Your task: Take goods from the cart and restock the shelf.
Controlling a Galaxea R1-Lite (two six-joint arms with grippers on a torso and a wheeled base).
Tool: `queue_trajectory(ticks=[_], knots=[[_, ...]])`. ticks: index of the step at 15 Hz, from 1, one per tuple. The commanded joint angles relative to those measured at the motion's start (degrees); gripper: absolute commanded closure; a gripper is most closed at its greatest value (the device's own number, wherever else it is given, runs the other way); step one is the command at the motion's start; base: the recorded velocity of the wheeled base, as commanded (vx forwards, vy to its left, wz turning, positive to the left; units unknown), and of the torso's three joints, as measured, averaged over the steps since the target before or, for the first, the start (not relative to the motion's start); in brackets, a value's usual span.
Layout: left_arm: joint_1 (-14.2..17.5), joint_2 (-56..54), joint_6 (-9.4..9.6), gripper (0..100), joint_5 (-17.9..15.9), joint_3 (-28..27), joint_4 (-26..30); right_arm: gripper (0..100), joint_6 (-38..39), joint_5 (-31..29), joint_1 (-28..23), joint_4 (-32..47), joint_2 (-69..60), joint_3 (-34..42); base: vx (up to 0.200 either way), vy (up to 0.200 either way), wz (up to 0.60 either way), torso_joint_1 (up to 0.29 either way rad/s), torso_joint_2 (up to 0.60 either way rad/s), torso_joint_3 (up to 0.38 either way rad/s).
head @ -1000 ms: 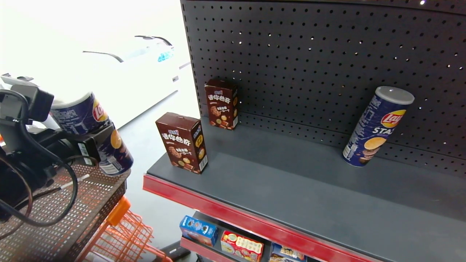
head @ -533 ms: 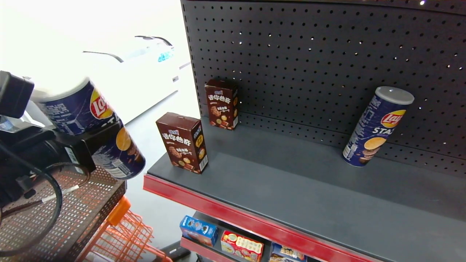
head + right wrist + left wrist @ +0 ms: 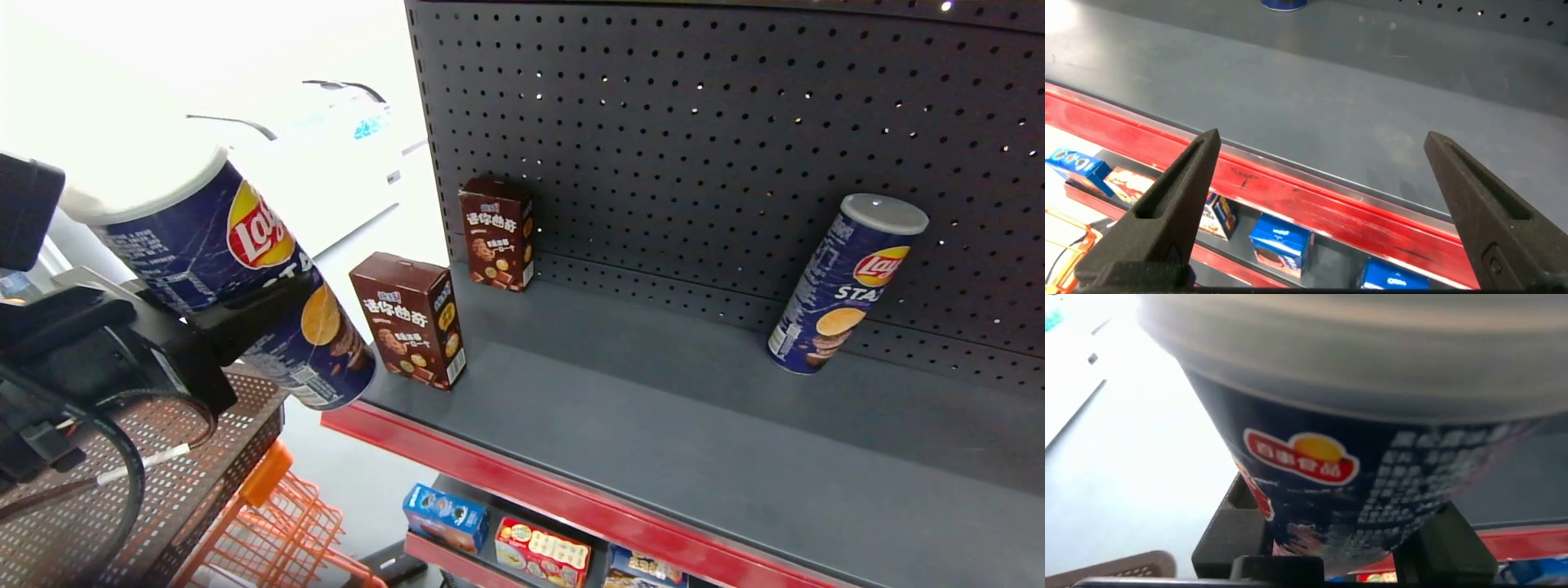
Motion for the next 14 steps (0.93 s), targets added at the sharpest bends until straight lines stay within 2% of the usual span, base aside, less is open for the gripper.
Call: queue_trajectory(ticks=[1, 2, 3, 4, 5, 8, 12, 14], knots=[[-3.01, -0.44, -0.32, 100, -0.07, 0.24, -0.01, 0, -0.04, 0.01, -0.02, 0.0, 0.09, 0.0, 0.0, 0.0, 0.0, 0.0, 0.0, 0.0], [-3.63, -0.44, -0.4, 100, -0.07, 0.24, -0.01, 0, -0.04, 0.01, -0.02, 0.0, 0.09, 0.0, 0.0, 0.0, 0.0, 0.0, 0.0, 0.0], [-6.79, -0.53, -1.9, 100, -0.07, 0.33, 0.17, 0, -0.04, 0.01, -0.02, 0.0, 0.09, 0.0, 0.0, 0.0, 0.0, 0.0, 0.0, 0.0], [-7.76, -0.53, -3.04, 100, 0.02, 0.33, 0.08, 0, -0.04, 0.01, -0.02, 0.0, 0.09, 0.0, 0.0, 0.0, 0.0, 0.0, 0.0, 0.0], [-10.13, -0.53, -4.45, 100, 0.02, 0.07, 0.17, 0, -0.04, 0.01, 0.06, 0.0, 0.09, 0.0, 0.0, 0.0, 0.0, 0.0, 0.0, 0.0], [-14.52, 0.08, -4.53, 100, 0.11, -0.55, 0.26, 0, -0.04, 0.01, -0.02, 0.0, 0.09, 0.0, 0.0, 0.0, 0.0, 0.0, 0.0, 0.0], [-17.6, 1.23, -4.45, 100, -0.07, -0.72, 1.13, 0, -0.04, 0.01, -0.02, 0.0, 0.09, 0.0, 0.0, 0.0, 0.0, 0.0, 0.0, 0.0], [-17.86, 1.4, -4.36, 100, -0.77, -1.34, 5.09, 0, -0.04, 0.01, -0.02, 0.0, 0.09, 0.0, 0.0, 0.0, 0.0, 0.0, 0.0, 0.0]])
